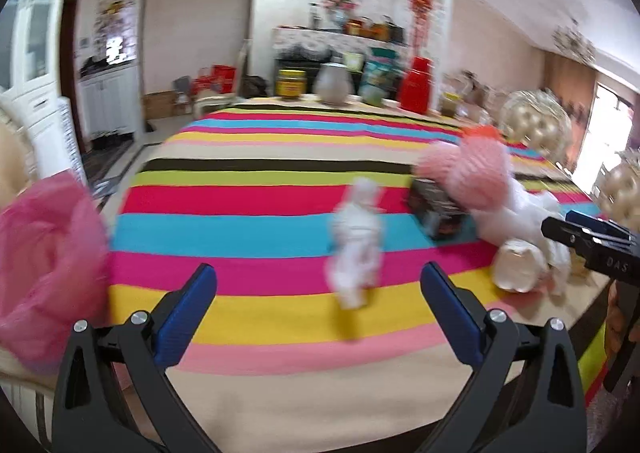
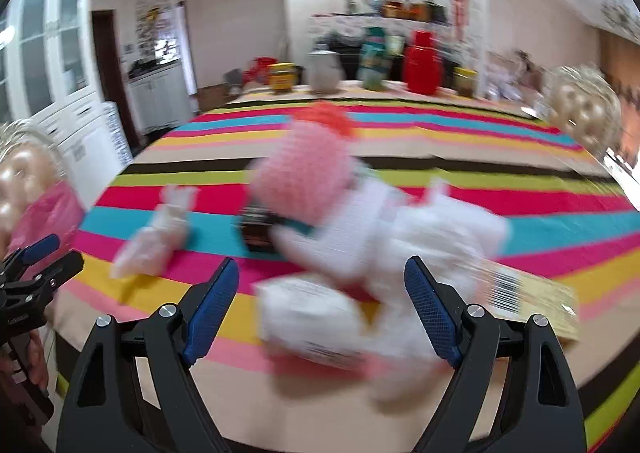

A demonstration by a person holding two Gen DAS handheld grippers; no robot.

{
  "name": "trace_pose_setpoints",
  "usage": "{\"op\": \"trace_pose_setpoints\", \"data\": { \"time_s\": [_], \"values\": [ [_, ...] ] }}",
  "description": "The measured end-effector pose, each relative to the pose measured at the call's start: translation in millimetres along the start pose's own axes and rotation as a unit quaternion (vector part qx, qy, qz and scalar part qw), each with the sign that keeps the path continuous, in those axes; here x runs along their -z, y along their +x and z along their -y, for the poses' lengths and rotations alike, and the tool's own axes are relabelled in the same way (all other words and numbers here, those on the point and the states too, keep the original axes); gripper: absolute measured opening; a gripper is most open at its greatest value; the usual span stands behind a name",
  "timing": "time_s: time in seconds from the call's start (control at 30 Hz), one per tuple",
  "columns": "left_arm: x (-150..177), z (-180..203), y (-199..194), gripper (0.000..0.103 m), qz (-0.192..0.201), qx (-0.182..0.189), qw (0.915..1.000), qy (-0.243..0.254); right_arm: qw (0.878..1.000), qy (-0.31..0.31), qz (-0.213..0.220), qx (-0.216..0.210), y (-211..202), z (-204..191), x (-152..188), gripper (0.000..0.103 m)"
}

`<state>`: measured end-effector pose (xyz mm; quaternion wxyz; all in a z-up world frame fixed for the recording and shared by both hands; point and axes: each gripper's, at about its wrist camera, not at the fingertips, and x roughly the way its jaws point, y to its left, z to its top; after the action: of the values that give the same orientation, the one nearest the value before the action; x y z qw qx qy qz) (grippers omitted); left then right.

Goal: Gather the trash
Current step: 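Return both tools to the table over the remaining trash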

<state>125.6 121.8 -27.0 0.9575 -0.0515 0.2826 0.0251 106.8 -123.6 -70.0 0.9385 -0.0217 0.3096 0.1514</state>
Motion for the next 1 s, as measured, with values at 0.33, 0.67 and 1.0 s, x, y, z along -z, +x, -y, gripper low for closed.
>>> {"op": "trace_pose_setpoints", "data": {
  "time_s": [0.33, 0.67, 1.0],
  "values": [
    [1, 100, 36, 0.098, -0.044, 0.089, 0.9936, 0.054, 0.995, 0.064, 0.012, 0.077, -24, 100, 12, 0.080],
    [-4, 173, 76, 0.098, -0.097, 0.121, 0.9841, 0.088, 0.994, 0.069, -0.019, 0.080, -35, 149, 34, 0.083],
    [-9, 180, 117, 0.081, -0.167, 0.122, 0.9779, 0.034, 0.993, 0.061, -0.084, 0.048, -8, 173, 47, 0.085]
  ]
}}
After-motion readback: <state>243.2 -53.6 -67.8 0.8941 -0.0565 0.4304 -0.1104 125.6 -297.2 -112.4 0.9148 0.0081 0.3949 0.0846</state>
